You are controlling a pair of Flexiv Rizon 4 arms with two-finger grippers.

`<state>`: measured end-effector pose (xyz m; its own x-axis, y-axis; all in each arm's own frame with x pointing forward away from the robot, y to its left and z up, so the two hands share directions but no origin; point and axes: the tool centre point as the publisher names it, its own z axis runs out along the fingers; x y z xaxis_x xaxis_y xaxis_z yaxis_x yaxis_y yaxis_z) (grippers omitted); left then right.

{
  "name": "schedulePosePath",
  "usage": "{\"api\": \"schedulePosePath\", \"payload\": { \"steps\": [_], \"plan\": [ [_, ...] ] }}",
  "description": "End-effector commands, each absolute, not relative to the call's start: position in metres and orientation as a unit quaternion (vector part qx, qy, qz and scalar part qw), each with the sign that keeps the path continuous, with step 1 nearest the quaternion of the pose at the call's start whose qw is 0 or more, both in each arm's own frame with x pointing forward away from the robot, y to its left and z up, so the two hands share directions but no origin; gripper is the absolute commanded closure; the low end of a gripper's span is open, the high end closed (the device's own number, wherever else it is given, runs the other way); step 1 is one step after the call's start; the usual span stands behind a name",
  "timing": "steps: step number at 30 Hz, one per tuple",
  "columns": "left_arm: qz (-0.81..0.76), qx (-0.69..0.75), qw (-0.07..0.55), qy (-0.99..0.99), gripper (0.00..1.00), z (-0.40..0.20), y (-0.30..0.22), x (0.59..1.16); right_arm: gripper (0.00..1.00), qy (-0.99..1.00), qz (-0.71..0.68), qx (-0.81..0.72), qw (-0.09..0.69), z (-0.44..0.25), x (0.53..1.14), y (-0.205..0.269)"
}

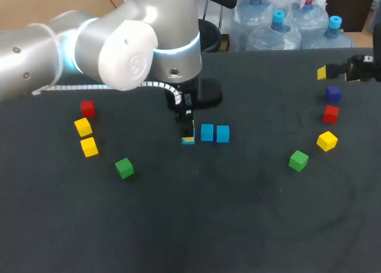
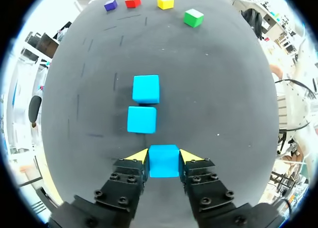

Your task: Place the blue cubes, place green cubes on the blue cubes, place the yellow cubes on the green cubes, then place the red cubes on the yellow cubes, and place purple cube on the red cubes.

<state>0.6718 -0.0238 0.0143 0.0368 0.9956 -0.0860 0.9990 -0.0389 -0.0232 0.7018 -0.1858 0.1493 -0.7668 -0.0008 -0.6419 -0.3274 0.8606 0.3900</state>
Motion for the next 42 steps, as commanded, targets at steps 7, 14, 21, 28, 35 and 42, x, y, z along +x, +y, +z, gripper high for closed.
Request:
{"api": "schedulePosePath", "payload": {
  "steps": [7,14,21,28,35,42],
  "plan": [
    [-0.045,0.722,0.012,0.69,1.0,0.011,-0.025,0.69,0.0,0.907,0.247,-0.09,0.329,0.15,0.701,-0.186],
    [-0.049,0.724,0.013,0.688,1.0,0.009,-0.027,0.693,0.0,0.907,0.247,-0.09,0.329,0.15,0.701,-0.186],
    [-0.053,0.728,0.014,0.684,1.0,0.007,-0.032,0.694,0.0,0.907,0.247,-0.09,0.329,0.15,0.701,-0.186],
    [-0.053,0.729,0.015,0.682,1.0,0.007,-0.033,0.696,0.0,0.907,0.247,-0.09,0.329,0.15,0.701,-0.186],
    [-0.054,0.73,0.015,0.681,1.0,0.005,-0.034,0.697,0.0,0.907,0.247,-0.09,0.329,0.15,0.701,-0.186],
    [-0.056,0.731,0.013,0.68,1.0,0.003,-0.036,0.697,0.0,0.907,0.247,-0.09,0.329,0.15,0.701,-0.186]
  ]
}}
